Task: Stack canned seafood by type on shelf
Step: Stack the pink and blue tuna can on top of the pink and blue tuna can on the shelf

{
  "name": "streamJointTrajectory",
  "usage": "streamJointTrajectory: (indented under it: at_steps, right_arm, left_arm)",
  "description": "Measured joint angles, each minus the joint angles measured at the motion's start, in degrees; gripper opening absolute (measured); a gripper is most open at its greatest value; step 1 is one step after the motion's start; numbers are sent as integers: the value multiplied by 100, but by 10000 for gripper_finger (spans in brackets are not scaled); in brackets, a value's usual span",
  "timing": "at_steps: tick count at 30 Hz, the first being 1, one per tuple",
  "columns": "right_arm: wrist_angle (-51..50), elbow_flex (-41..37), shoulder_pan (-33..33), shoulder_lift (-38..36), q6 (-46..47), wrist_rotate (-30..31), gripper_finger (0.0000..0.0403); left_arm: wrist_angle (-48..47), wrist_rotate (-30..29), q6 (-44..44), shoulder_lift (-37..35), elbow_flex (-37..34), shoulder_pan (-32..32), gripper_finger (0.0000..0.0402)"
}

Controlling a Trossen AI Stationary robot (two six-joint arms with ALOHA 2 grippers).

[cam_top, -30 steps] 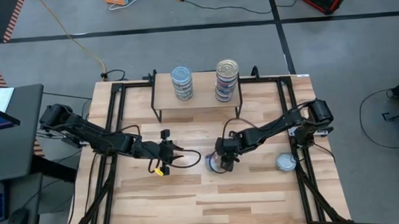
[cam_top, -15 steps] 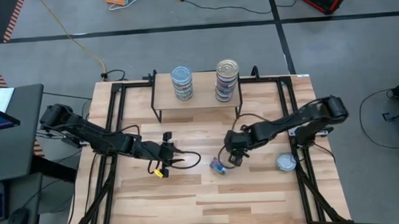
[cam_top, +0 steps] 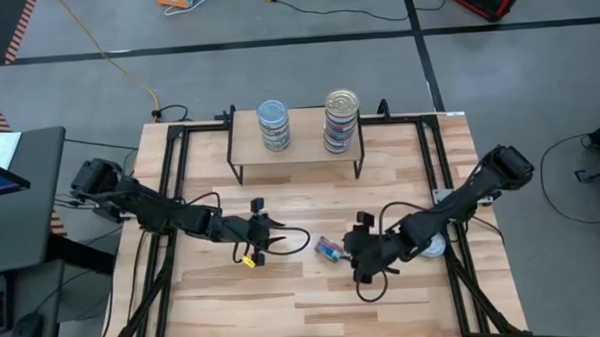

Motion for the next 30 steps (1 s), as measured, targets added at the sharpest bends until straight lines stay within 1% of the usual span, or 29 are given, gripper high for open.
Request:
streamJointTrajectory:
  at_steps: [3,6,8,10,13,16,19,24,27,30]
  right_arm:
    - [21,-4,-6,68,21,-29,283]
    - [144,0,-66,61,344,46,314]
    - [283,0,-92,62,622,266,328]
    - [498,0,-18,113,679,713,335]
    - [941,2,135,377,476,1327,337]
    - [1467,2,205,774,172,1528,331]
    - [1714,0,219,1130,36,1824,325]
    - [1807,2,356,1533,96,2706,318]
    - [2074,2,392,1640,181,2761,318]
    - [2093,0,409,1655,439,2706,318]
  left_arm:
    - [26,-5,-3,18,33,0,158]
    - [2,-67,-3,-14,33,0,171]
    - [-11,-83,-6,-36,34,0,178]
    - [-86,-128,-8,-34,38,0,181]
    - [-138,-210,-10,-32,38,0,183]
    - [-210,-275,-29,-33,38,0,183]
    - [-231,-350,-33,-34,38,0,183]
    - [-277,-383,-33,-34,38,0,183]
    - [-344,-385,-33,-34,38,0,183]
    - [-349,-394,-33,-34,38,0,183]
